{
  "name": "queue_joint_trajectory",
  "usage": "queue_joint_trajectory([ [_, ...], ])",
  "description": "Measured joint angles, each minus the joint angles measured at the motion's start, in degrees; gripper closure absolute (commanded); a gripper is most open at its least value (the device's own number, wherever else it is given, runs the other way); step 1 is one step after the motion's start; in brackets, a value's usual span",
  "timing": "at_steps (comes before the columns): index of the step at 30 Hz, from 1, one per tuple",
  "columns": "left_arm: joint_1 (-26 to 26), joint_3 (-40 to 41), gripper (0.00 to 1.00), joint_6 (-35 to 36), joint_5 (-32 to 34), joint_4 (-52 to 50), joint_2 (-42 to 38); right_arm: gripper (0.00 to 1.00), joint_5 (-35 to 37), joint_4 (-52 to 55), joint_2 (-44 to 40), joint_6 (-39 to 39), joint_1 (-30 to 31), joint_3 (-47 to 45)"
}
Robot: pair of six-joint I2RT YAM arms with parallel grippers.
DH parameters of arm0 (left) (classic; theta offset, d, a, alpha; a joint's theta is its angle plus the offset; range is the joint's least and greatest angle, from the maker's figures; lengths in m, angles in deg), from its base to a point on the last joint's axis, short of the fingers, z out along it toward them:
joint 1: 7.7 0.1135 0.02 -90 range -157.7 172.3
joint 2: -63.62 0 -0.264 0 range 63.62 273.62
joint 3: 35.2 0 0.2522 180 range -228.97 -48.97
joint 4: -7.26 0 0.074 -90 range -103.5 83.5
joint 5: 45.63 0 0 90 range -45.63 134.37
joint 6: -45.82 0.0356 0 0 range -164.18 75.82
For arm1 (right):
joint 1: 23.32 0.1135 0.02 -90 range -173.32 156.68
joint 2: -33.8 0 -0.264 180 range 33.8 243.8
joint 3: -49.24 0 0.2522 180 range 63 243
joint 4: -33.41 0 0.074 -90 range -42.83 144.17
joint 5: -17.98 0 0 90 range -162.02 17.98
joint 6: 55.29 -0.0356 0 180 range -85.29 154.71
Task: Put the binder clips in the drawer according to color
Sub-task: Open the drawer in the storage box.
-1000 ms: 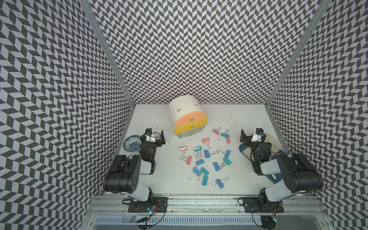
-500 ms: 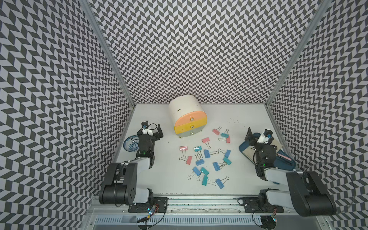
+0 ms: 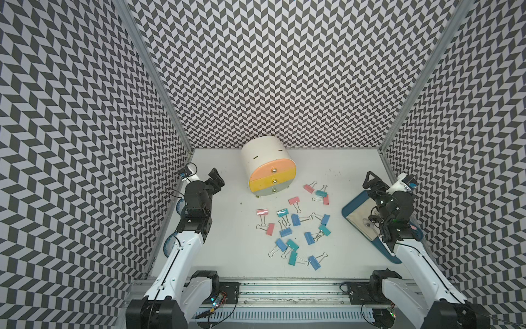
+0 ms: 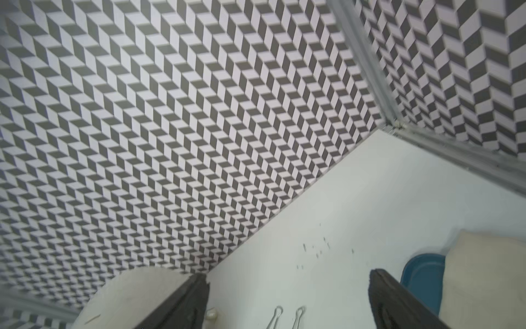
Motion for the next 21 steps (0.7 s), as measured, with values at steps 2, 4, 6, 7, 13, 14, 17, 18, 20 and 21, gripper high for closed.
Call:
queue_joint_trajectory([
  [2, 0.0, -2.4, 0.32, -2.6, -4.8, -3.8, 0.6, 0.24, -6.3, 2.3, 1.6, -1.7, 0.2, 1.4],
  [4, 0.0, -4.8, 0.38, -5.0, -9.8, -7.4, 1.7, 0.26, -10.9, 4.3, 4.0, -3.2, 1.1, 3.7],
  [6, 0.0, -6.9, 0.38, -7.4, -15.0, -10.9, 3.0, 0.26, -14.1, 5.8, 6.1, -4.3, 3.7, 6.0],
  [7, 0.0, -7.3, 0.38, -8.3, -16.9, -12.1, 3.2, 0.26, -14.9, 6.3, 6.7, -4.7, 5.5, 6.8],
  [13, 0.0, -6.5, 0.39, -13.4, -27.9, -18.0, 0.7, 0.32, -17.0, 6.5, 10.2, -6.6, 20.3, 11.3],
  [14, 0.0, -5.7, 0.40, -14.1, -29.5, -18.7, -0.4, 0.33, -17.1, 6.1, 11.0, -7.1, 22.8, 11.6],
  [17, -0.4, -2.9, 0.41, -15.2, -33.1, -20.3, -3.5, 0.35, -17.2, 4.2, 13.9, -8.6, 28.9, 11.5],
  [18, -0.5, -1.8, 0.42, -15.7, -34.0, -20.5, -4.3, 0.36, -17.1, 3.5, 15.0, -9.1, 30.4, 11.2],
  [20, -0.8, 1.9, 0.42, -16.7, -35.8, -20.9, -6.8, 0.40, -16.9, 2.5, 17.8, -9.9, 33.8, 11.1],
  [21, -0.9, 3.8, 0.42, -17.3, -36.7, -21.2, -8.0, 0.41, -16.8, 1.8, 19.1, -10.1, 35.0, 11.1],
])
